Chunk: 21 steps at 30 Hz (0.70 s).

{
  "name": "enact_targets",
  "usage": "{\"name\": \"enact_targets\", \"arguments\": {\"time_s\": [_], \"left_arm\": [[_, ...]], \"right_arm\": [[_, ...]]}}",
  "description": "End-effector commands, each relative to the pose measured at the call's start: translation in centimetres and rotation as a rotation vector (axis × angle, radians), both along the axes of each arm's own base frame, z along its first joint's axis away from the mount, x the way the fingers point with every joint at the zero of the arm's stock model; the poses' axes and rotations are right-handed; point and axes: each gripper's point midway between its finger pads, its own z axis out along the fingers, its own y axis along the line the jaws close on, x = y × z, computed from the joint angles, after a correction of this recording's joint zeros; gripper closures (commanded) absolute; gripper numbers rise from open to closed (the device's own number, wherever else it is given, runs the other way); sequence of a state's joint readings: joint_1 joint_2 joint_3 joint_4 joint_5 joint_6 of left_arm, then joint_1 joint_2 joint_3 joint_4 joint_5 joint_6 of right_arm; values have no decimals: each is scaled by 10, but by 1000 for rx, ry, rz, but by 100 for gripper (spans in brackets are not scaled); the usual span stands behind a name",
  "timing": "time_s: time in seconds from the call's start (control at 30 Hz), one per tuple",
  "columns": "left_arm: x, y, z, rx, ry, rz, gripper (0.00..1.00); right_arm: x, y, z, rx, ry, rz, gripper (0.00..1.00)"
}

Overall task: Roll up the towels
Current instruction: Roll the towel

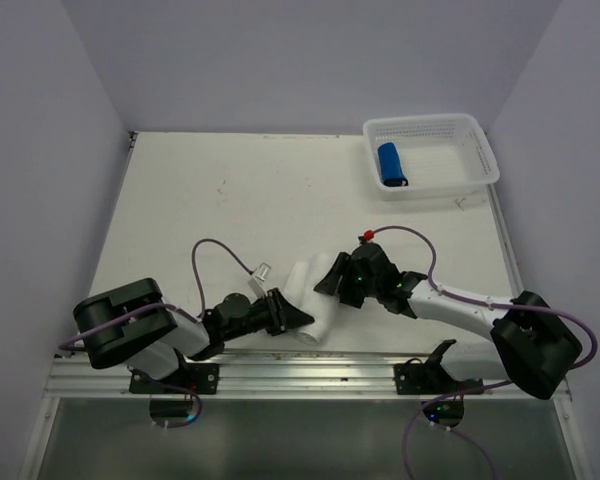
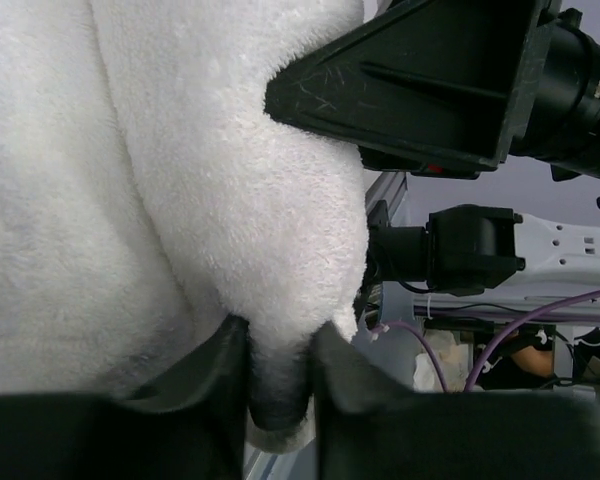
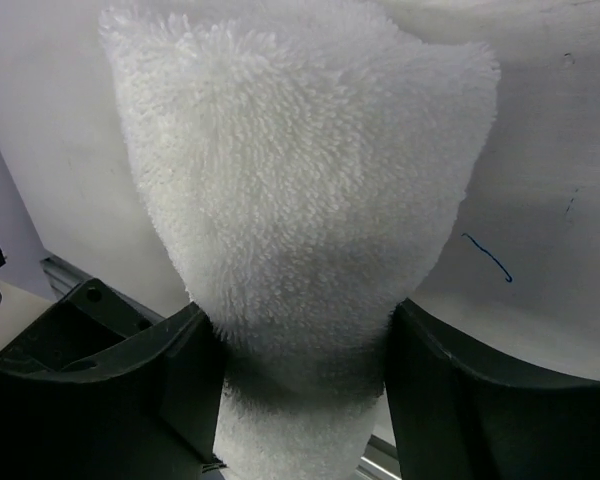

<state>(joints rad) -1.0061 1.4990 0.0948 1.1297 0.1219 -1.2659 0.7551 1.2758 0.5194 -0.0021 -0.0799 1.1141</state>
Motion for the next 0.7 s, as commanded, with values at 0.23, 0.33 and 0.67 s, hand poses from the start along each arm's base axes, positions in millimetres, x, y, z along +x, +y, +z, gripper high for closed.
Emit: {"name": "enact_targets", "arguments": {"time_s": [0.23,0.33,0.67], "left_arm": [[10,16,3,173,-103,28,34],[25,28,15,279,-178,82,30],[40,41,60,647,-459,151,17]], "right_arm": [[7,-16,1,-176,33,-45,57],[6,-19,-2,-212,56,-43,58],[9,-13,4,-254,72,-30,56]]}}
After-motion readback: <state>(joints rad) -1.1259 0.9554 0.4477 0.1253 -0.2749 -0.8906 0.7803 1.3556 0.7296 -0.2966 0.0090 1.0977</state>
